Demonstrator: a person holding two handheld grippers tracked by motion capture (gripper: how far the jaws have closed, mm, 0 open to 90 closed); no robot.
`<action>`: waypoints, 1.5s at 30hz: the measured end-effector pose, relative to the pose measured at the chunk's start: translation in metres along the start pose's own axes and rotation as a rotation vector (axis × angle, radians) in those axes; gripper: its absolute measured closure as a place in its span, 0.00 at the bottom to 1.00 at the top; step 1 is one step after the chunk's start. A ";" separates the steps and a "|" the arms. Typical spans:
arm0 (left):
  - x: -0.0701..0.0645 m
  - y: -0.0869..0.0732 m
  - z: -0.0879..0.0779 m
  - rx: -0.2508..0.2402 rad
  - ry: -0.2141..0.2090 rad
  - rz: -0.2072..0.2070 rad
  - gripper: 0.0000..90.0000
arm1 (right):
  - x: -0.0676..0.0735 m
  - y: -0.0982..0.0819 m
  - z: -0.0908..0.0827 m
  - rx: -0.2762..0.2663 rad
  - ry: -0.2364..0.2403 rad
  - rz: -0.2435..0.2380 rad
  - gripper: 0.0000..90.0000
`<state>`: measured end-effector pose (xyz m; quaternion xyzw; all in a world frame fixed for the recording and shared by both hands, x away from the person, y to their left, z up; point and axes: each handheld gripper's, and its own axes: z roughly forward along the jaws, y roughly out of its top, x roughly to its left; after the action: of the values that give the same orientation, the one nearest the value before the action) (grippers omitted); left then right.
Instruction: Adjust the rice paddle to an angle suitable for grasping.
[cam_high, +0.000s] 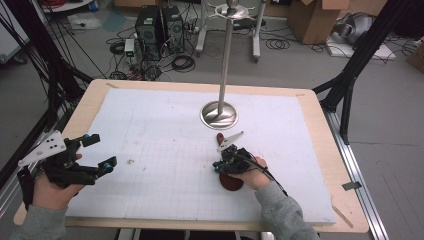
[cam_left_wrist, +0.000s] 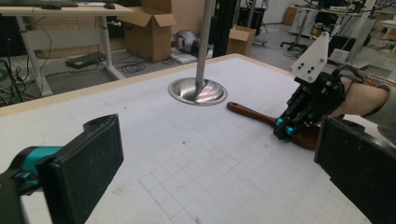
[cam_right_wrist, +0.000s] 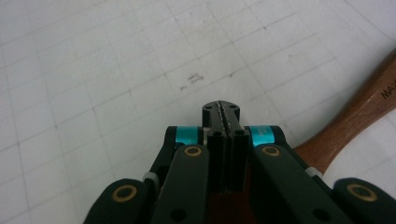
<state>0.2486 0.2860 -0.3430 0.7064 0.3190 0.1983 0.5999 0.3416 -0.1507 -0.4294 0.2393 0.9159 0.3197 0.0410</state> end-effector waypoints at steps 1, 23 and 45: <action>0.000 0.000 0.001 0.003 -0.002 0.001 0.02 | 0.000 -0.001 -0.001 0.001 -0.002 -0.001 1.00; -0.001 0.002 0.011 0.008 -0.023 0.006 0.02 | -0.009 -0.035 -0.028 0.004 0.018 0.027 1.00; -0.002 0.003 0.018 0.015 -0.037 0.007 0.02 | -0.025 -0.060 -0.050 0.008 -0.029 0.065 1.00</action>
<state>0.2597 0.2709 -0.3439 0.7154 0.3069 0.1852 0.5998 0.3273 -0.2312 -0.4283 0.2738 0.9082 0.3136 0.0429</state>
